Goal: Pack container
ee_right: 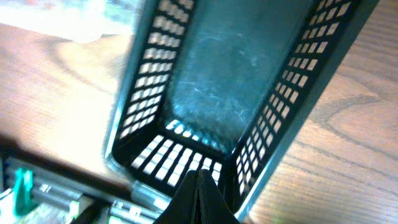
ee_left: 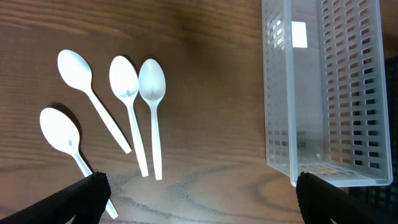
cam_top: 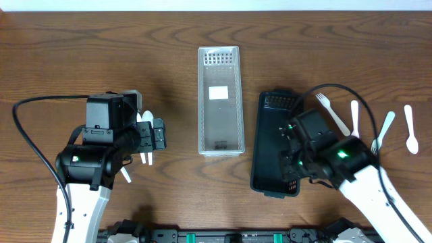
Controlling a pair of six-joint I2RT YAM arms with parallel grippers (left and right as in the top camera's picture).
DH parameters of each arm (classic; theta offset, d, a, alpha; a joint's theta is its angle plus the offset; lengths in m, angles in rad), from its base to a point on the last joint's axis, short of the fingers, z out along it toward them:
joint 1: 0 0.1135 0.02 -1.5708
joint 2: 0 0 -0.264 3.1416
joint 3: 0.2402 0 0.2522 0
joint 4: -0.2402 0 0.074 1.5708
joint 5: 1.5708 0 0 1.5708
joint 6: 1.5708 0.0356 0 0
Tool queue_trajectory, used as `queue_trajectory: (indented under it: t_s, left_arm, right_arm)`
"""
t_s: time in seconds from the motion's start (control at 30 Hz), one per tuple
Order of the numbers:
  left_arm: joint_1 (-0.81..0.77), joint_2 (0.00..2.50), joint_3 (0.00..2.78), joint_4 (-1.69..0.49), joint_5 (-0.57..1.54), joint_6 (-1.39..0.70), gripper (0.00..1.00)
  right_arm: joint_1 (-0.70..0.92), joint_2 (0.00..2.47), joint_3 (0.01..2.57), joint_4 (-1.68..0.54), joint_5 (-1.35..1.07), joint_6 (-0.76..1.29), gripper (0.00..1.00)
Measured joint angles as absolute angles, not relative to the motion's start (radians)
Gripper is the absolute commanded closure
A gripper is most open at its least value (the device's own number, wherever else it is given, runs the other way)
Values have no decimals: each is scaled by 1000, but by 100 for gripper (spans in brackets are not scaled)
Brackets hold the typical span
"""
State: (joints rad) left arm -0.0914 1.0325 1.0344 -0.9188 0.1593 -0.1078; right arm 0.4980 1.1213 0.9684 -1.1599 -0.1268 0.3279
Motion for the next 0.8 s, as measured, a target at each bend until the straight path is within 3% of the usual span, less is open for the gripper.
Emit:
queue_trajectory:
  t_s: [0.3,0.53,0.8]
  left_arm:
    - [-91,1038,1034,-919,159,-108,2]
    - [-91,1050,1034,-919,159,-108,2]
    - [-91,1050,1034,-919,159,-108,2]
  right_arm:
    - [574,1058,980,-1295,-274,244,99]
    - [679,1067,953,-1287,-325,219,99]
    - [691,1133,859,-1185,-338,219,99]
